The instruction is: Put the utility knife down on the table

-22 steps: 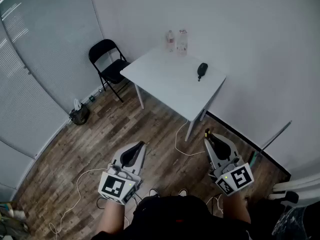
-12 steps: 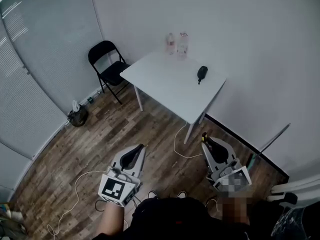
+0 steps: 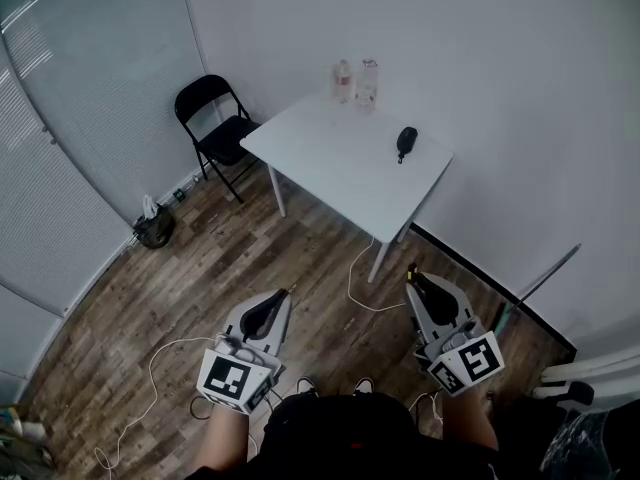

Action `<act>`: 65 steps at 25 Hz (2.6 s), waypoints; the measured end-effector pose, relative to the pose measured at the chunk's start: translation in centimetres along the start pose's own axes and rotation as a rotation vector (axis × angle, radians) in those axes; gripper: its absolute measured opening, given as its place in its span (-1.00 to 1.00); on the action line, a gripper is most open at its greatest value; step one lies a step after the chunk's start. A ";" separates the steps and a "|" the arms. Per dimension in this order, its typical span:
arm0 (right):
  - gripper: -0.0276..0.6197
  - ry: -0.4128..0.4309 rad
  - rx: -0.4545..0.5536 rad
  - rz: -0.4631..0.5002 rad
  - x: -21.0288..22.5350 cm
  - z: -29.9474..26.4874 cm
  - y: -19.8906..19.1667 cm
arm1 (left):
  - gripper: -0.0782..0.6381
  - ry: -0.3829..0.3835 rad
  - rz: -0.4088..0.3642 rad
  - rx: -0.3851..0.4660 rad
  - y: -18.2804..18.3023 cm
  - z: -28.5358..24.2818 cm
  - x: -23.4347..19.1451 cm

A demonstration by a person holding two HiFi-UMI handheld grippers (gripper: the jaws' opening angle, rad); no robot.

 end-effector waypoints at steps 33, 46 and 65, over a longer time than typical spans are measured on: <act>-0.69 -0.012 -0.042 -0.045 -3.3 -9.2 -3.7 | -0.70 -0.046 0.025 -0.035 -3.6 -1.3 -10.1; -0.69 0.038 -0.014 -0.070 9.1 -17.1 -3.9 | -0.70 0.003 -0.002 -0.061 -0.9 -14.6 -13.1; -0.69 -0.039 -0.081 -0.127 19.2 -25.4 -6.7 | -0.70 -0.005 0.005 -0.090 -0.8 -25.6 -18.9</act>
Point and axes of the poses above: the fingertips, and each gripper's own axes: z backward along the fingers, x to its right, y out of its top, the point moved 5 cm from there along z, backward along the fingers, and after that the axes turned 10 degrees about -y, right-handed, at the moved point
